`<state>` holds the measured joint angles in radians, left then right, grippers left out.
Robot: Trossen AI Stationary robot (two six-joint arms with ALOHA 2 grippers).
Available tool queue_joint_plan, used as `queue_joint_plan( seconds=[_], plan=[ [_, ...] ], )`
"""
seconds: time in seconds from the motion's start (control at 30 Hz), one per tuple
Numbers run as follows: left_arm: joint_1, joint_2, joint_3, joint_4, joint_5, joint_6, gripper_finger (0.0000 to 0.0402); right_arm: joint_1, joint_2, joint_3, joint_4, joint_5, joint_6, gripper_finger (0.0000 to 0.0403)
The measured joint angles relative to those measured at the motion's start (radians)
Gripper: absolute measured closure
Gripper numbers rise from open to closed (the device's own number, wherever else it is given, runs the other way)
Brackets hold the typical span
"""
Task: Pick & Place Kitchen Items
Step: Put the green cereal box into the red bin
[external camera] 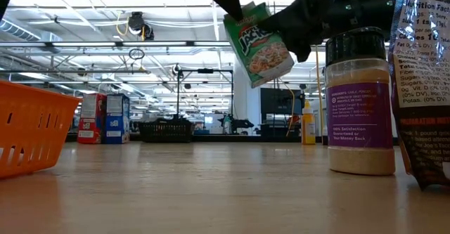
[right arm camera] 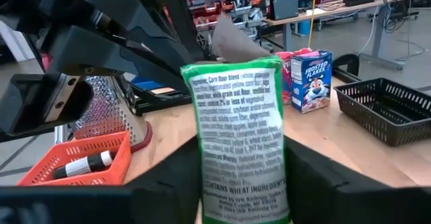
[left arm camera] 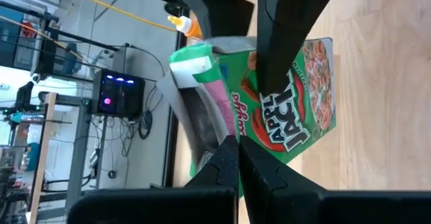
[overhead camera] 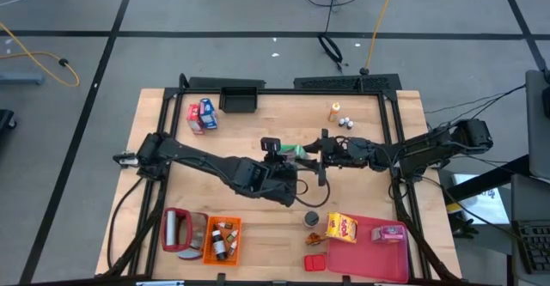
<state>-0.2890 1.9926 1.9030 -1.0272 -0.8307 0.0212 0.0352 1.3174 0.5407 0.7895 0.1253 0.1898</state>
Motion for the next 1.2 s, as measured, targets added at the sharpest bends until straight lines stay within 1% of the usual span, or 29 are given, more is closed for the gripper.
queue_joint_plan(
  seconds=[0.17,0.23,0.3,0.43,0.53,0.6,0.7,0.77,0.9,1.0,1.2],
  plan=[
    [0.000,0.000,0.000,-0.025,0.000,-0.026,0.0390,0.001,-0.007,0.000,-0.007,-0.056,-0.005,0.0313],
    [0.001,-0.001,0.001,-0.041,-0.002,-0.035,0.0381,0.001,-0.008,0.000,-0.005,-0.063,-0.009,0.0330],
    [0.002,-0.001,0.001,-0.064,-0.010,-0.036,0.0372,0.001,-0.017,0.000,-0.011,-0.063,-0.015,0.0339],
    [0.000,-0.006,0.001,-0.139,-0.026,-0.065,0.0357,0.000,-0.037,0.000,-0.039,-0.060,-0.018,0.0337],
    [0.000,-0.032,0.001,-0.201,-0.038,-0.141,0.0350,0.000,-0.063,0.002,-0.082,-0.051,-0.017,0.0332],
    [-0.002,-0.061,0.000,-0.282,-0.086,-0.186,0.0349,0.006,-0.091,0.000,-0.132,-0.060,-0.019,0.0333],
    [-0.012,-0.111,0.002,-0.307,-0.132,-0.272,0.0350,0.019,-0.131,-0.001,-0.200,-0.070,-0.019,0.0341],
    [-0.015,-0.140,0.000,-0.349,-0.136,-0.328,0.0350,0.037,-0.162,0.001,-0.227,-0.055,-0.019,0.0343],
    [-0.018,-0.182,0.000,-0.431,-0.143,-0.435,0.0350,0.102,-0.237,0.000,-0.330,-0.060,-0.020,0.0339],
    [-0.018,-0.193,0.000,-0.476,-0.142,-0.488,0.0350,0.168,-0.293,0.000,-0.389,-0.047,-0.019,0.0339],
    [-0.020,-0.194,0.000,-0.492,-0.140,-0.523,0.0350,0.329,-0.392,0.000,-0.506,-0.049,-0.009,0.0344]
  ],
)
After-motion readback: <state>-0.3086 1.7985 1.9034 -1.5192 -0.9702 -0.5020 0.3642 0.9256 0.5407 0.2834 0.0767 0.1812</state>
